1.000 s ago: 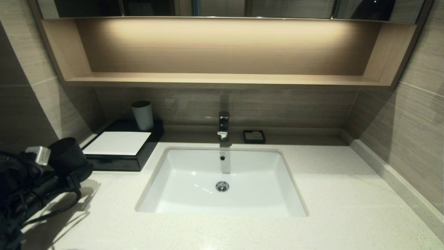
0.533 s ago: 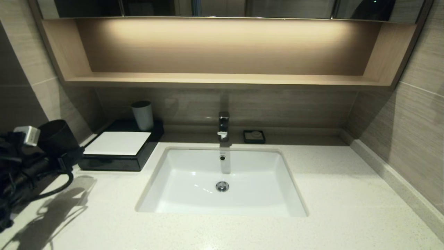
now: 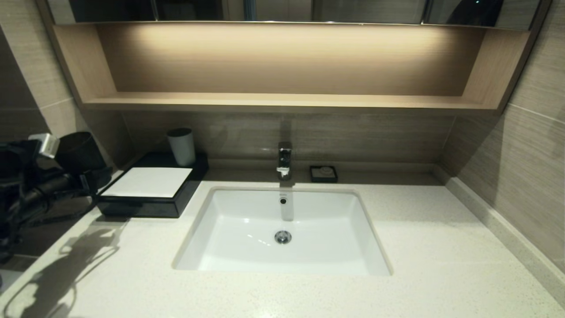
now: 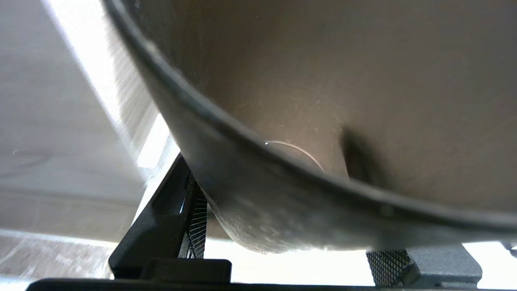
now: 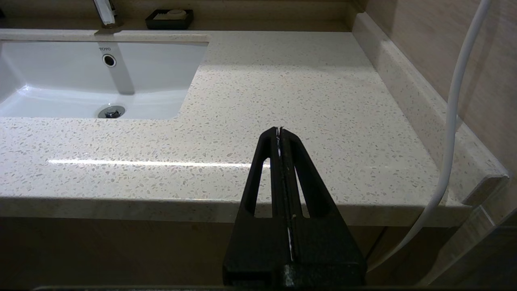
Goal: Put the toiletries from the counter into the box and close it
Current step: Place the cup on the storage box
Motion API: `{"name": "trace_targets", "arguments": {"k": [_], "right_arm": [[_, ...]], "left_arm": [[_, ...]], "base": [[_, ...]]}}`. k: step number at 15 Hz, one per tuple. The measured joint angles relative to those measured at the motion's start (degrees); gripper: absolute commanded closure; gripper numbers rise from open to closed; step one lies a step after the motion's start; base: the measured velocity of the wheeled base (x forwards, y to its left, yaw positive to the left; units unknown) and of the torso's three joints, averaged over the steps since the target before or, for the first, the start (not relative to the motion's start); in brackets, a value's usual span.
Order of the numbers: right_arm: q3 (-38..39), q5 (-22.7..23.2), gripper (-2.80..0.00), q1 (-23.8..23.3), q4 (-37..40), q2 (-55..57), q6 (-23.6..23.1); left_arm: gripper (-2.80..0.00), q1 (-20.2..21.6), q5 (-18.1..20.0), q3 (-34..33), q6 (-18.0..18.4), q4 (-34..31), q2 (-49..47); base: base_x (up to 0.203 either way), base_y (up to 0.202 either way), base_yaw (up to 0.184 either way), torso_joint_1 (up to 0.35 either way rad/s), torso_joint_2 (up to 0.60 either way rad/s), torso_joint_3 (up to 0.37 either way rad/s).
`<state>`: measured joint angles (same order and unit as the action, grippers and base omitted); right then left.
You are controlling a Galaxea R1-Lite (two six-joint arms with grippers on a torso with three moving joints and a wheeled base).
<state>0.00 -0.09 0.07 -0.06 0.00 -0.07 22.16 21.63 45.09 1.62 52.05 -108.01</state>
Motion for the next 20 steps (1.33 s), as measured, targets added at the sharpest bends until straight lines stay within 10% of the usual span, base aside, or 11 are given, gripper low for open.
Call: {"name": "trace_targets", "arguments": {"k": [20], "right_arm": [[0.0, 0.0, 0.0, 0.0, 0.0, 0.0, 0.0]], "left_arm": [[0.0, -5.4, -4.5, 14.8, -0.9, -5.7, -11.0]], "base": [[0.0, 0.0, 0.0, 0.0, 0.0, 0.0]]}}
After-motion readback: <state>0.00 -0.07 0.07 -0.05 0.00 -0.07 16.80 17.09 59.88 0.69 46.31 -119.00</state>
